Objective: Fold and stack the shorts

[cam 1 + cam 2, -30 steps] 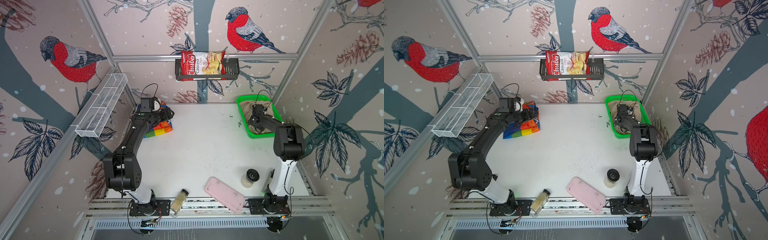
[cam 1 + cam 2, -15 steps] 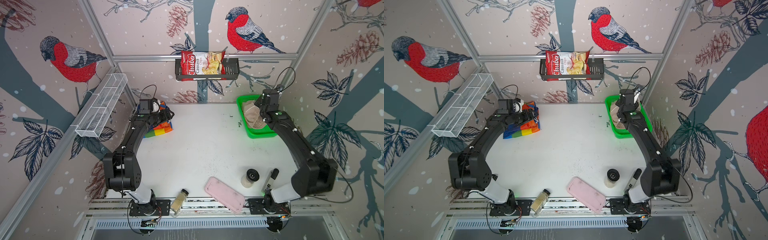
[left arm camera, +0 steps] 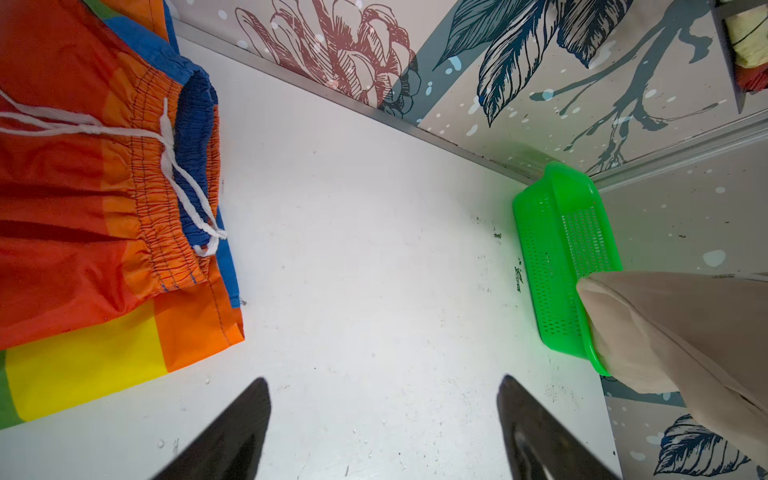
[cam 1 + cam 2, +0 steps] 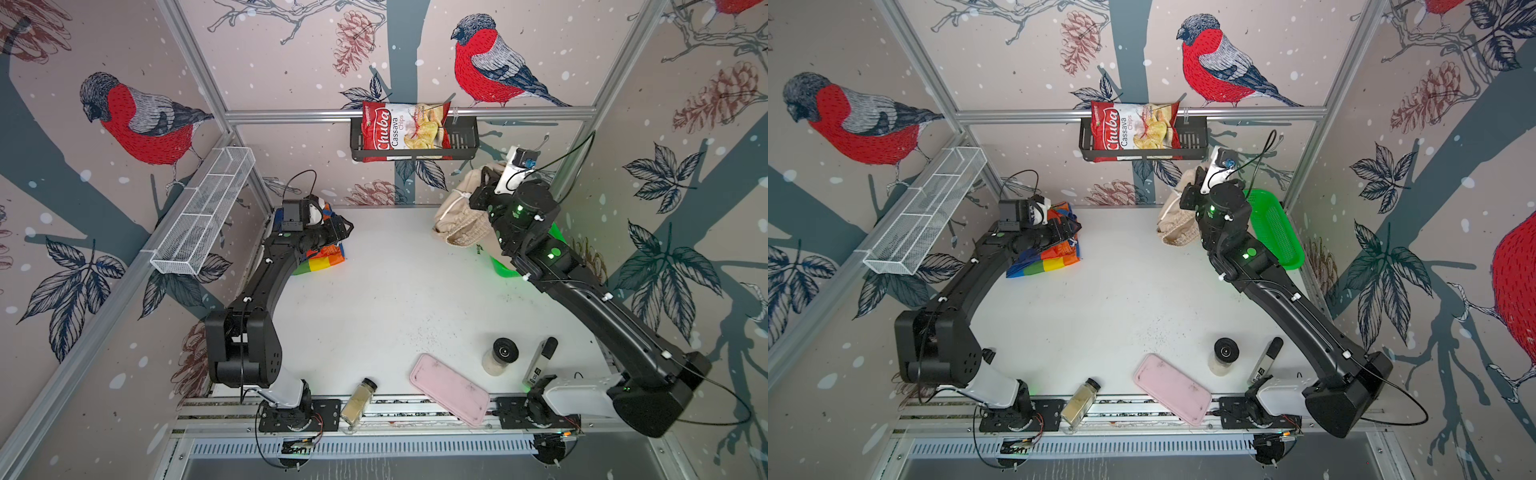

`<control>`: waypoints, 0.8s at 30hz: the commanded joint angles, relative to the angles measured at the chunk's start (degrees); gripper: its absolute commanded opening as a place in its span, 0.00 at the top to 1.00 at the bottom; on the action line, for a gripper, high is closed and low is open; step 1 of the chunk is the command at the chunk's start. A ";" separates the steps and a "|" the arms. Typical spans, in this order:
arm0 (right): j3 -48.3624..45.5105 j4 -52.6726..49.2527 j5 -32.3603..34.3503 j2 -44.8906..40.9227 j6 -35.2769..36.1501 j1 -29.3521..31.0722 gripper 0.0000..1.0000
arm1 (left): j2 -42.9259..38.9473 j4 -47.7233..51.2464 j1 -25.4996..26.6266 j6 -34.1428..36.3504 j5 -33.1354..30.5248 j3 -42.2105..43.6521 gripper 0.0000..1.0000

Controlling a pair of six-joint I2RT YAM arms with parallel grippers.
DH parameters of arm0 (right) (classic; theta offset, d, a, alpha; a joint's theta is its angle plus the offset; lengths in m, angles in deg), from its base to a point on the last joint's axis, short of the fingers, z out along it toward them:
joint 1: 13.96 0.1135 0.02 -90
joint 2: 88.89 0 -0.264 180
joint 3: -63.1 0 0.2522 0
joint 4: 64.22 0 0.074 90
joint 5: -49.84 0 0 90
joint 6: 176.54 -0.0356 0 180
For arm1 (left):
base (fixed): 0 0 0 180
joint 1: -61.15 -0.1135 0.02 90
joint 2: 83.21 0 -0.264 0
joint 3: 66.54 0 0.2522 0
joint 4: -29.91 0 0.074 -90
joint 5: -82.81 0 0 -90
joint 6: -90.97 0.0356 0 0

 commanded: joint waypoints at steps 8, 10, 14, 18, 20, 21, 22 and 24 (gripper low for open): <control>1.79 3.35 -7.15 5.11 -1.60 0.44 0.57 | 0.88 -1.91 -0.02 0.73 0.88 -0.19 0.12; -1.28 2.94 -10.73 5.27 -3.33 0.52 0.36 | 0.73 -1.74 -0.02 0.93 0.41 -0.35 0.11; -4.75 -0.14 -17.27 6.59 -4.74 0.70 0.19 | 0.57 -1.42 0.02 1.19 -0.69 -0.44 0.10; -7.71 -2.46 -16.91 5.49 -3.37 0.66 0.18 | 0.88 -1.24 0.28 1.25 -0.94 -0.37 0.10; -10.73 -2.13 -12.96 3.82 -3.06 -0.09 0.16 | 0.97 0.78 2.11 1.91 -3.90 -1.22 0.10; -11.96 -2.77 -10.63 3.20 -3.80 -1.21 0.15 | 1.05 2.13 4.04 2.52 -5.99 -1.96 0.10; -12.71 -3.96 -9.34 3.00 -4.98 -2.63 0.15 | 1.27 2.93 5.98 2.84 -7.61 -2.58 0.10; -14.45 -7.43 -10.49 3.16 -10.00 -7.78 0.15 | 2.45 3.80 11.45 3.06 -8.64 -4.35 0.10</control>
